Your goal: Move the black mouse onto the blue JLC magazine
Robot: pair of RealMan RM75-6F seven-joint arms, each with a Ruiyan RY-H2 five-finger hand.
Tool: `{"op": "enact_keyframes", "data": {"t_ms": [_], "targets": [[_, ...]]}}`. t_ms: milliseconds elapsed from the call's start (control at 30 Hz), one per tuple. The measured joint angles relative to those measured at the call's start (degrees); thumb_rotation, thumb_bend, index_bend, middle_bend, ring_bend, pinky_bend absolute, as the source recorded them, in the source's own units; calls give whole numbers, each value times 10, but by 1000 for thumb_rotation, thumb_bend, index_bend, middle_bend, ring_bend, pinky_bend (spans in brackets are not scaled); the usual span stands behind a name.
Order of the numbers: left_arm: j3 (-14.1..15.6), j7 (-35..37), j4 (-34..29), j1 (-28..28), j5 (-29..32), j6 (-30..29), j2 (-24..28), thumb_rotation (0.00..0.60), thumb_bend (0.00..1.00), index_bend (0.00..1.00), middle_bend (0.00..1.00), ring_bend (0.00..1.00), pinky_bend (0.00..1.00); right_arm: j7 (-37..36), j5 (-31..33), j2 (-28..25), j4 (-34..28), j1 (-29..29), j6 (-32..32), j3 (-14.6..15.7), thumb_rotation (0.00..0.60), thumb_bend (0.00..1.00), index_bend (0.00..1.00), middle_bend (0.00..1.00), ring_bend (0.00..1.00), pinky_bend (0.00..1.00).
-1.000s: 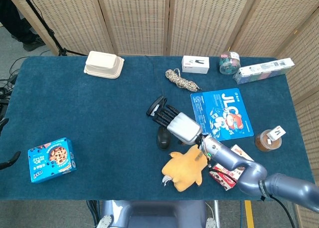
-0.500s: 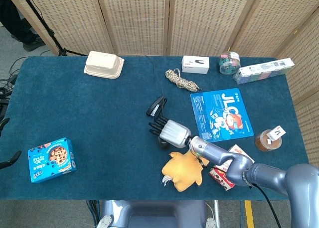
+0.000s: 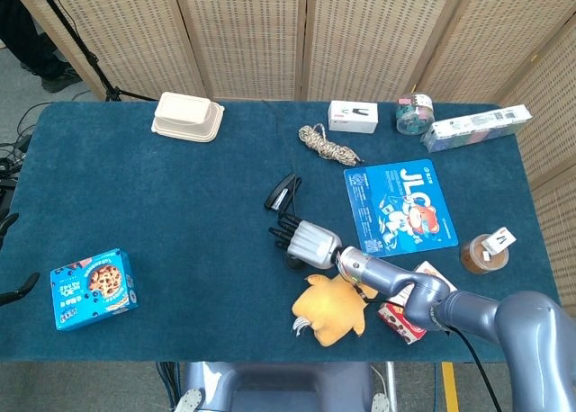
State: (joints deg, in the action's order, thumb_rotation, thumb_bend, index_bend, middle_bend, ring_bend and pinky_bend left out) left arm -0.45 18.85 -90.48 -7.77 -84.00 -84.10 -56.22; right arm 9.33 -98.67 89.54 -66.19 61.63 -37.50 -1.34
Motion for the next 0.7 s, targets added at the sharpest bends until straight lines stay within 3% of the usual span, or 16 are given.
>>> {"op": "enact_keyframes", "data": {"t_ms": [200, 333, 567, 700], "targets": [[-3, 5, 1, 0, 0, 9, 2, 600, 266, 0, 0, 0, 0, -4, -4, 13, 30, 5, -3, 16, 600, 0, 261, 28, 0, 27], [-6, 4, 1, 0, -1, 13, 2, 600, 266, 0, 0, 0, 0, -22, -12, 18, 42, 6, -13, 30, 600, 20, 341, 136, 1, 102], [-7, -1, -1, 0, -4, 17, 1, 600, 266, 0, 0, 0, 0, -66, -31, 30, 64, 3, -54, 51, 600, 247, 525, 361, 157, 264], [-8, -2, -2, 1, -4, 21, 1, 600, 267, 0, 0, 0, 0, -81, -43, 35, 80, 1, -80, 60, 600, 347, 571, 404, 202, 315]]}}
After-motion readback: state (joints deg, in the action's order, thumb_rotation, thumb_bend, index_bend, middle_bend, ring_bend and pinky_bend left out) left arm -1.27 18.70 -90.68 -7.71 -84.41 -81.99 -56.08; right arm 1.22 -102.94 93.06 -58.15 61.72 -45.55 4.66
